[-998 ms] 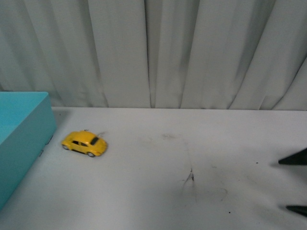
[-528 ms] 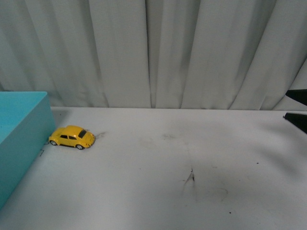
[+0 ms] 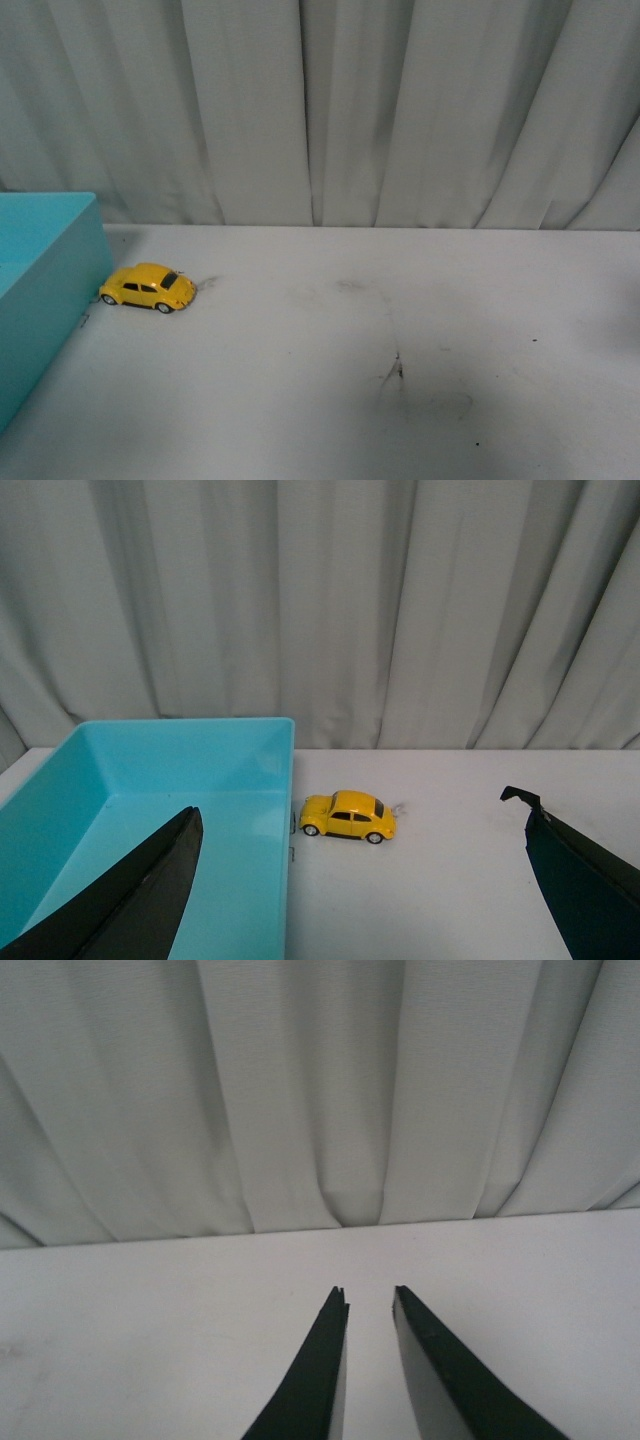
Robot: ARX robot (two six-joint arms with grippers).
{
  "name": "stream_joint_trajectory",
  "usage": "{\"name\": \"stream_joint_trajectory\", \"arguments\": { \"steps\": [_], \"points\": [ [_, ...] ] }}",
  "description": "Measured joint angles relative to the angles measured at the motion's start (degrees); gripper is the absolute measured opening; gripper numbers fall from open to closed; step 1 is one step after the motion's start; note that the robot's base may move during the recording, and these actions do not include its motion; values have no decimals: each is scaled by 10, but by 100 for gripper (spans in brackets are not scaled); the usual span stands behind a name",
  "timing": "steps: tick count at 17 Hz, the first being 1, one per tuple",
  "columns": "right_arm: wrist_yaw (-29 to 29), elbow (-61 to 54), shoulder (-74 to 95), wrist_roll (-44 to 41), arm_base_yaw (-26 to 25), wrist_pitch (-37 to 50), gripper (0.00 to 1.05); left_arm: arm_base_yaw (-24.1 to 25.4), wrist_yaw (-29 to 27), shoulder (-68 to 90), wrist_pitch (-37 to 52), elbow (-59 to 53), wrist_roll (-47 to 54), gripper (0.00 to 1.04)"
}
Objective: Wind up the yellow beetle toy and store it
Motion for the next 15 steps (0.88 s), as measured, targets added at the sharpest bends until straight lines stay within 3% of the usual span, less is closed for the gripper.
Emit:
{"name": "stream_joint_trajectory", "arguments": {
  "steps": [2, 6, 8, 15],
  "points": [
    [10, -49, -74, -11, 19, 5, 1, 0, 0, 0, 0, 0, 0, 98],
    [31, -128, -202, -10, 36, -41, 2, 0, 0, 0, 0, 0, 0, 98],
    [63, -143, -300, -11, 78, -127, 2, 0, 0, 0, 0, 0, 0, 98],
    [69, -192, -536, -11, 80, -295, 2, 0, 0, 0, 0, 0, 0, 98]
  ]
}}
